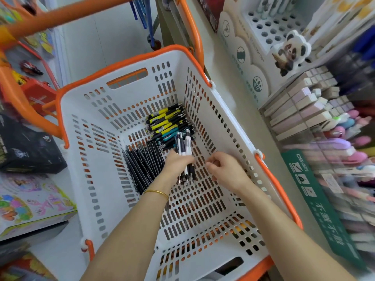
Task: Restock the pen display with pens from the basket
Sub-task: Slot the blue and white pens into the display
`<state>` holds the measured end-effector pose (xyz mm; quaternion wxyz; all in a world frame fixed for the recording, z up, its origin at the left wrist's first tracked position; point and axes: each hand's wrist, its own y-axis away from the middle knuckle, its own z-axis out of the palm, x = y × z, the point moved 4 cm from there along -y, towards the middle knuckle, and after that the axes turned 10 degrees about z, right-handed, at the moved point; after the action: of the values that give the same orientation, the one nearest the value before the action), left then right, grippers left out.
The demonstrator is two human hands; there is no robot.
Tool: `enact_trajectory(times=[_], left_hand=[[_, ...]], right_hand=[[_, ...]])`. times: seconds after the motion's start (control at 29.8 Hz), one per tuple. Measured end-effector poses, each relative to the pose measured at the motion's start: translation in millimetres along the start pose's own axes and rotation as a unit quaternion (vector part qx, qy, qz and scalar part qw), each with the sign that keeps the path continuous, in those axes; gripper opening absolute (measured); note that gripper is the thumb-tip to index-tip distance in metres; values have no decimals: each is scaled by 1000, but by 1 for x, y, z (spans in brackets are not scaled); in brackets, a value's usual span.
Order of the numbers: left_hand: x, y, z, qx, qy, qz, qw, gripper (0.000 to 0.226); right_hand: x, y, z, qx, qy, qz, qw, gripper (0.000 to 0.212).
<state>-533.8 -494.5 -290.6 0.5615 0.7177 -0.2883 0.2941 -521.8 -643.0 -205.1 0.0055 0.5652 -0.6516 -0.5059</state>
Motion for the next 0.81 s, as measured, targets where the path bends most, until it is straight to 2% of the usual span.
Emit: enact_trajectory(times=[0.1,0.13,0.24,0.27,0.4,0.47,0.54,0.6,0.71,0.74,0.81], left_hand=[[12,15,-10,-11,119,-48,992,69],[17,20,-13,-20,146,-48,988,65],[36,41,-20,-33,239,-10,970,10],[43,47,-19,-44,282,5,958,4],[75,80,-18,-48,420,55,905,27],[89,95,-15,-58,429,83,898,30],[99,107,-11,-74,410,119,901,17],[108,119,-5,-67,405,138,902,28],[127,142,7,-35,343,215,914,48],[134,151,11,-23,301,250,920,51],[150,172,23,-3,237,305,923,56]], right_hand=[[-3,3,1,-5,-11,-9,1000,7],[-4,4,1,-8,-15,-11,1000,6],[-5,9,2,-28,-56,1,998,8],[-5,10,2,-32,-81,11,996,10],[-9,26,-5,-57,-241,52,967,21],[-17,38,-5,-82,-330,72,938,26],[-24,52,-3,-109,-403,94,904,37],[-32,69,-2,-131,-525,115,833,46],[-42,91,-12,-119,-701,108,695,41],[-45,97,-18,-105,-730,94,669,39],[-50,108,-31,-93,-754,59,647,39]])
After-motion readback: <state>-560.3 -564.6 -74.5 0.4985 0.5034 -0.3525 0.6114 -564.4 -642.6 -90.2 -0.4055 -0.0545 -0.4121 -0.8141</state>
